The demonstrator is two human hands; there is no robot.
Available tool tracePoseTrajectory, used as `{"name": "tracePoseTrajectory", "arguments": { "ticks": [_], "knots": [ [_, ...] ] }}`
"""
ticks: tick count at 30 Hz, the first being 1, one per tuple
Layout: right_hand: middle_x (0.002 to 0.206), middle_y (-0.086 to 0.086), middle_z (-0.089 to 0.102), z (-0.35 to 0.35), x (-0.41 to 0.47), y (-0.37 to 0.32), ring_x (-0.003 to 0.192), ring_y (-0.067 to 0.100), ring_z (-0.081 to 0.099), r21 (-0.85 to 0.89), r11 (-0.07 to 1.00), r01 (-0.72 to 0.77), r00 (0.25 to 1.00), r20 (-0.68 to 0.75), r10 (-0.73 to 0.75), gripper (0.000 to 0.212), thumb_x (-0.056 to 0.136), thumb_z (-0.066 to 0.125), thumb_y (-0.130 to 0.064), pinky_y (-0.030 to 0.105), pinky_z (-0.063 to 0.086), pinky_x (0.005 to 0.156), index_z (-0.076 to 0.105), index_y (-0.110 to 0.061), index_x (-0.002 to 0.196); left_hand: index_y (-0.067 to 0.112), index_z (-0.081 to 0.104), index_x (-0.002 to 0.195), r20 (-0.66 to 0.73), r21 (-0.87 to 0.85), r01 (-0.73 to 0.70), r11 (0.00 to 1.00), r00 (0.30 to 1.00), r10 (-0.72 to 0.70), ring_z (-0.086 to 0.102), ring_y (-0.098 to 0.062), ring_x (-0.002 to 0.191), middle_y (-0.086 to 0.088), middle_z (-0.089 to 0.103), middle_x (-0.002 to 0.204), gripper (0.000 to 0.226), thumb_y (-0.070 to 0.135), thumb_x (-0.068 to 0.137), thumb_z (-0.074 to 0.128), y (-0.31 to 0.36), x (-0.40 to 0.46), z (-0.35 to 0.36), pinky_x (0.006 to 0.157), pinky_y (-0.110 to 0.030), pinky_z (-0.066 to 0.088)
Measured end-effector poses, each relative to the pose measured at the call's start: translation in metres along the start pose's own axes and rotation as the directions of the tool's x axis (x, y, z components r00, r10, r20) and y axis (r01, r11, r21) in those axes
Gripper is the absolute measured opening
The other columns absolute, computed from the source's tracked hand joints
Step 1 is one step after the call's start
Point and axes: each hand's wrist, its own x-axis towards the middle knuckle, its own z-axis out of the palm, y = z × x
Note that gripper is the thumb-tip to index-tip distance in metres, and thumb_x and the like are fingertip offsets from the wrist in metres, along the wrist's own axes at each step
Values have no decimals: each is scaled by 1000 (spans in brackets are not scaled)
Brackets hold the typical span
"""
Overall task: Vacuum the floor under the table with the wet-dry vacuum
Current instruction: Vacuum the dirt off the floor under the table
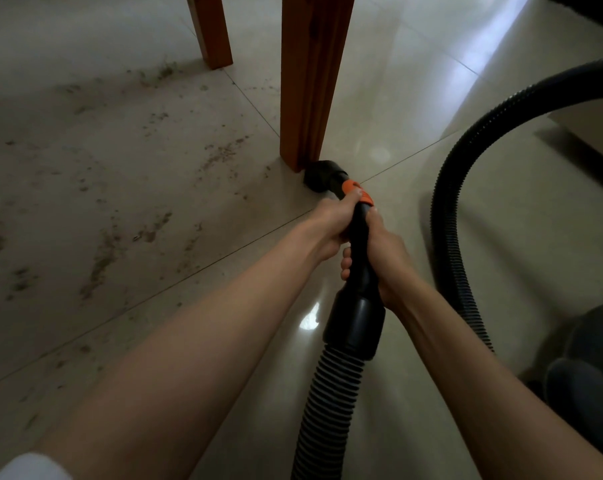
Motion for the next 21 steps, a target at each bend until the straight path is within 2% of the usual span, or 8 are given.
{"name": "tracePoseTrajectory", "arguments": {
  "ticks": [4,7,10,13,15,18,21],
  "knots": [
    [49,7,49,-10,9,0,40,16,48,10,999,33,992,-120,-32,54,100,33,-49,25,43,41,55,-3,82,-7,48,127,54,55,0,998,999,-3,59,-20,72,-13,60,88,45,26,96,51,1,5,20,57,-25,49],
    [50,7,48,-18,13,-3,38,15,48,36,998,45,989,-139,-40,54,100,33,-49,22,42,38,54,-3,82,-6,48,128,74,101,9,995,997,-17,59,-22,77,-16,60,95,47,29,96,51,1,8,31,59,-27,48],
    [55,8,46,-20,13,-8,40,15,47,62,998,31,996,-90,-25,52,100,33,-48,21,43,38,53,-3,86,-8,49,125,65,99,-8,995,998,2,59,-23,78,-13,59,87,46,28,96,52,2,12,32,64,-28,49],
    [54,8,47,-18,11,-10,40,15,46,96,995,-14,1000,-14,16,51,100,34,-49,21,43,38,52,-3,87,-6,49,125,32,102,-25,994,999,22,62,-26,84,-16,62,96,46,29,94,54,2,15,25,70,-32,52],
    [51,6,48,-15,8,-10,37,14,47,108,991,-75,997,42,70,52,100,34,-50,21,42,37,52,-2,90,-5,50,122,9,106,-45,993,999,44,62,-24,81,-15,62,93,45,29,94,55,-1,11,17,68,-31,52],
    [48,6,47,-10,3,-9,34,13,46,119,980,-158,981,135,142,52,98,37,-52,20,41,34,51,-2,97,-2,55,112,-24,65,-74,995,997,76,60,-20,77,-10,61,85,35,28,94,56,-7,4,-1,70,-31,50],
    [48,6,47,0,-1,-8,32,13,45,100,974,-205,964,192,184,48,98,40,-51,19,40,32,50,-4,94,2,59,95,-43,35,-76,997,996,77,56,-18,73,-8,58,78,26,28,93,56,-6,-4,-18,65,-27,45]
  ]
}}
